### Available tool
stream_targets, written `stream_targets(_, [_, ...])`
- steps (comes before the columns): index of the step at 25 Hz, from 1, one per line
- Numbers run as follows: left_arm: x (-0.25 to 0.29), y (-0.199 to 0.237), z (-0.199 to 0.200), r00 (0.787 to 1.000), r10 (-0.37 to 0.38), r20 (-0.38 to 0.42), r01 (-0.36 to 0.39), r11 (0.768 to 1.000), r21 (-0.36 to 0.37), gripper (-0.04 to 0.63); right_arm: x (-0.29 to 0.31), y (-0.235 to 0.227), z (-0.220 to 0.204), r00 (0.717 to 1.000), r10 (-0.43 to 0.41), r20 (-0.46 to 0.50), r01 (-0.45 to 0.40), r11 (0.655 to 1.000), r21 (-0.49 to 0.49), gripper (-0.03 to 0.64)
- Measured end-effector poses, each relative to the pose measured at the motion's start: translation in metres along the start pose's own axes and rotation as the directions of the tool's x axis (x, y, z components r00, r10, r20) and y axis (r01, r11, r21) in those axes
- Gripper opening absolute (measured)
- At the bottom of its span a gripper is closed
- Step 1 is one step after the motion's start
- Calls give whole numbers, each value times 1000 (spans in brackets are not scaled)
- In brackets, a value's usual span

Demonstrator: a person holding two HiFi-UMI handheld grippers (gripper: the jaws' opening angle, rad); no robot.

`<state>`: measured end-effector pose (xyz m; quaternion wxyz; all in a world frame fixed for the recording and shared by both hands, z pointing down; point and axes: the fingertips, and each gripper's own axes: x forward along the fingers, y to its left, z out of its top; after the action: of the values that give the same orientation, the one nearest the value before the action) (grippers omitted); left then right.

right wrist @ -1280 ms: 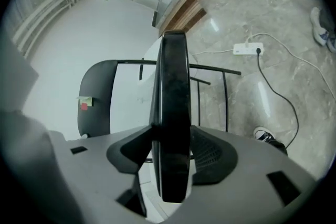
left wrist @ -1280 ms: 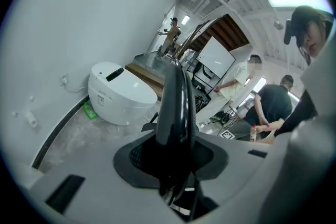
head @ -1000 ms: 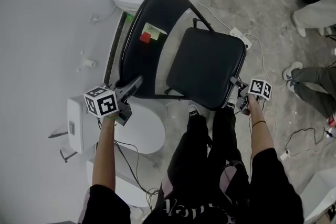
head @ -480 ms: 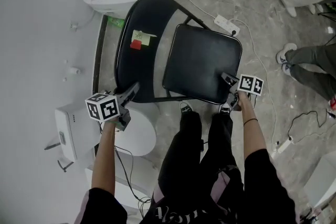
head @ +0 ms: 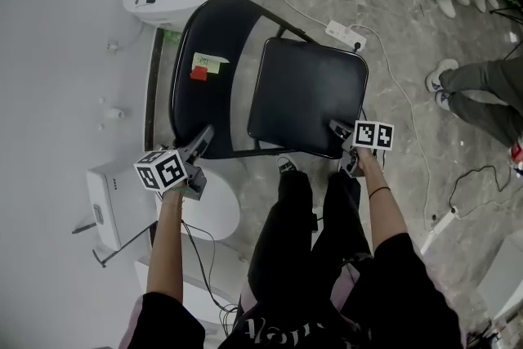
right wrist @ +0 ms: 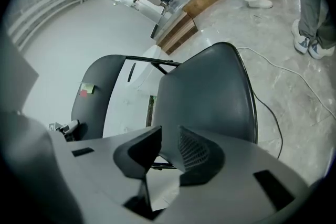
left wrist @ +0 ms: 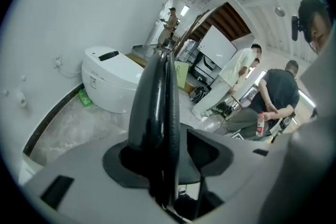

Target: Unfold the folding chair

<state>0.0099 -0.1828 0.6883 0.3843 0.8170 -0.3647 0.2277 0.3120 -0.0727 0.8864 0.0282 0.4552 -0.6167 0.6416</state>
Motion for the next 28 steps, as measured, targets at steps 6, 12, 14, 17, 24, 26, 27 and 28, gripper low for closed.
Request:
stream_targets(6, [-34, 12, 5, 994, 66, 89, -60, 996, -70, 213, -29, 30, 9, 997, 30, 67, -27, 999, -39, 103])
stream_targets(12, [-81, -3, -9, 995, 50, 81, -45, 997, -59, 213, -74, 86, 14, 993, 35, 116, -16, 987, -160, 100])
stream_targets(14, [-91, -15, -7, 994, 30, 104, -25, 998, -52, 213, -86, 107, 18, 988, 50, 145, -25, 986, -167, 95])
stream_targets(17, [-104, -34, -2, 990, -3, 140, 8, 999, -41, 213, -105, 143, 15, 980, 77, 183, -48, 987, -156, 86])
stream_targets(24, [-110, -98, 5, 974, -112, 199, 119, 993, -22, 164, -147, 209, 7, 961, 125, 246, -81, 980, -181, 66])
stream_targets(26, [-114, -117, 7, 961, -135, 241, 148, 988, -37, 144, -161, 219, 4, 955, 134, 263, -85, 979, -187, 59])
stream_targets(27, [-116, -126, 7, 957, -140, 255, 155, 987, -41, 138, -167, 221, 2, 953, 139, 270, -90, 978, -186, 57])
stream_targets(28, [-117, -135, 5, 954, -141, 264, 158, 986, -44, 127, -173, 223, 0, 950, 145, 276, -96, 978, -184, 54])
